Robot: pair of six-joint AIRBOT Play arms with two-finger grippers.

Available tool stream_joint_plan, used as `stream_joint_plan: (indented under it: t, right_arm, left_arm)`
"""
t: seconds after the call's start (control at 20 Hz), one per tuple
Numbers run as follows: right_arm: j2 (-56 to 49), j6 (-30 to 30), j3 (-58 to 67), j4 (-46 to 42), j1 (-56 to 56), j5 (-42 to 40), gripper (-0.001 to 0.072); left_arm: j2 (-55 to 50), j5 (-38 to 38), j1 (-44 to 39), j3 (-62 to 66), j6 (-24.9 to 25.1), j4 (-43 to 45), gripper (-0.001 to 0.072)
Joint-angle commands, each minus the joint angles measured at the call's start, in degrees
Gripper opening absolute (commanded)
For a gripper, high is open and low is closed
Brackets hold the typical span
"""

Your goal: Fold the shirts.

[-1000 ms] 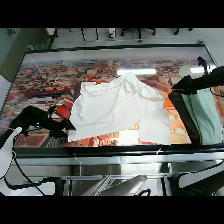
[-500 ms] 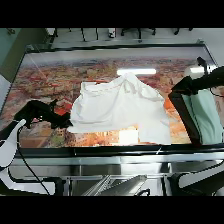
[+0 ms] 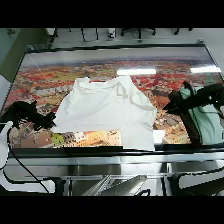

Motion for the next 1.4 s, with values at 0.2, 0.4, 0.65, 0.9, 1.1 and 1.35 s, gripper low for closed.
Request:
stream_joint_plan:
  t: [0.2,0.4,0.65,0.9,1.1,1.35]
  right_arm:
    - [1.22,-3.34,-16.09,2.45,7.48,14.23,0.0363]
    - [0.70,-1.99,-16.09,4.15,12.13,19.47,0.0329]
    - [1.11,-2.05,-16.04,6.95,14.23,20.81,0.0017]
    - [13.99,-1.99,-10.58,9.86,13.16,17.81,0.0016]
    - [35.58,-2.05,8.04,11.69,10.01,15.50,0.0016]
    - [51.67,-4.26,35.45,7.74,6.49,24.41,0.0017]
  left_arm:
    - [0.17,0.52,0.61,4.42,-0.13,-0.17,0.0012]
    - [0.17,1.31,0.61,6.40,0.68,-0.24,0.0012]
    - [0.24,1.86,0.61,6.36,2.40,-0.76,0.0012]
    - [10.56,0.50,0.63,7.65,11.32,-15.89,0.0011]
    - [30.23,0.17,0.61,19.30,14.78,-24.76,0.0011]
    - [58.05,-23.19,0.63,33.33,12.07,-20.39,0.0011]
